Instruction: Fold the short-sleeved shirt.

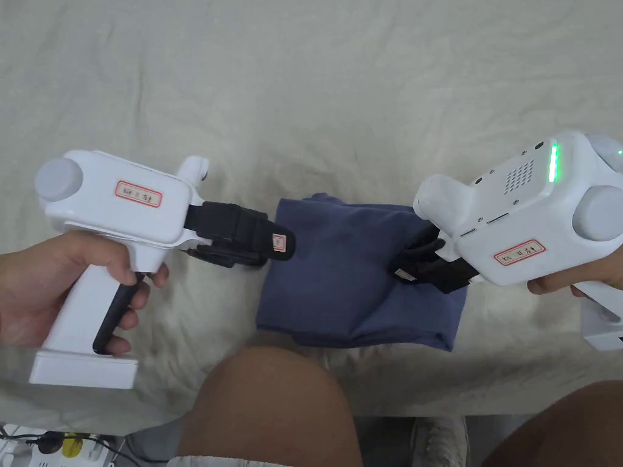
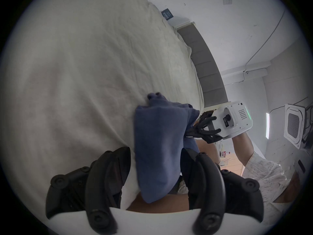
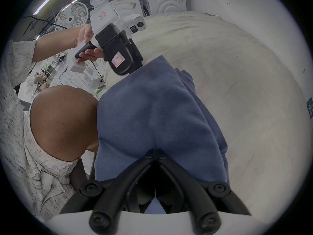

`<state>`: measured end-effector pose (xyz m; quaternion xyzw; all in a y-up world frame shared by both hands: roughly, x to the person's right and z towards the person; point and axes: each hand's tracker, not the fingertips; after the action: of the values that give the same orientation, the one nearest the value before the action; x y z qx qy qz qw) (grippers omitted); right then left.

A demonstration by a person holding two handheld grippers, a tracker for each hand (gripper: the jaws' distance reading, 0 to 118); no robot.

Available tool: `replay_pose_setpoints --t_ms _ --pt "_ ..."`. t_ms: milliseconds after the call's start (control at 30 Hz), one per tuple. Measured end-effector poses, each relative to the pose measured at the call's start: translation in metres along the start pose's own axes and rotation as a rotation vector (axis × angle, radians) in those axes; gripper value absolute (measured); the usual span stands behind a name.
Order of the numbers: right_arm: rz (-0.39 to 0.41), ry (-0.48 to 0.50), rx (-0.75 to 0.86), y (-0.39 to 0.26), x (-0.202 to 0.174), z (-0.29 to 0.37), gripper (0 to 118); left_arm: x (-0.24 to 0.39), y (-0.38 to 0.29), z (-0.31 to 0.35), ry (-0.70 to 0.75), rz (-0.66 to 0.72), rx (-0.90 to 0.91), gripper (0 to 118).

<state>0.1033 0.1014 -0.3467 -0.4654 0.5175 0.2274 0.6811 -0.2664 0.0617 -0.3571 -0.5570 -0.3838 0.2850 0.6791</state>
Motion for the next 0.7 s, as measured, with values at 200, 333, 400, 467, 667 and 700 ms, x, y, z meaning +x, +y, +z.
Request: replay_pose_setpoints --t_ms 200,333,400,467,667,700 --pt "0.001 -0.005 0.001 0.000 -0.001 0.001 0 -0.001 0.003 -0.026 -0.085 0.054 -0.023 67" --pt "0.003 -0.006 0.002 0.000 0.000 0.001 0 -0.007 0.002 -0.034 -0.182 0.088 -0.010 67" --pt "0.002 -0.003 0.003 0.000 0.000 0.001 0 -0.012 0.002 -0.037 -0.206 0.101 -0.027 66" --pt "0.001 -0.002 0.005 0.000 0.001 0.001 0 -0.013 0.001 -0.037 -0.220 0.107 -0.008 65" --pt "0.005 0.004 0.006 0.001 0.000 0.002 0 -0.013 0.000 -0.040 -0.159 0.070 -0.020 22" --pt "0.007 0.004 0.003 0.001 0.000 0.001 0 -0.013 0.001 -0.040 -0.169 0.065 -0.021 21"
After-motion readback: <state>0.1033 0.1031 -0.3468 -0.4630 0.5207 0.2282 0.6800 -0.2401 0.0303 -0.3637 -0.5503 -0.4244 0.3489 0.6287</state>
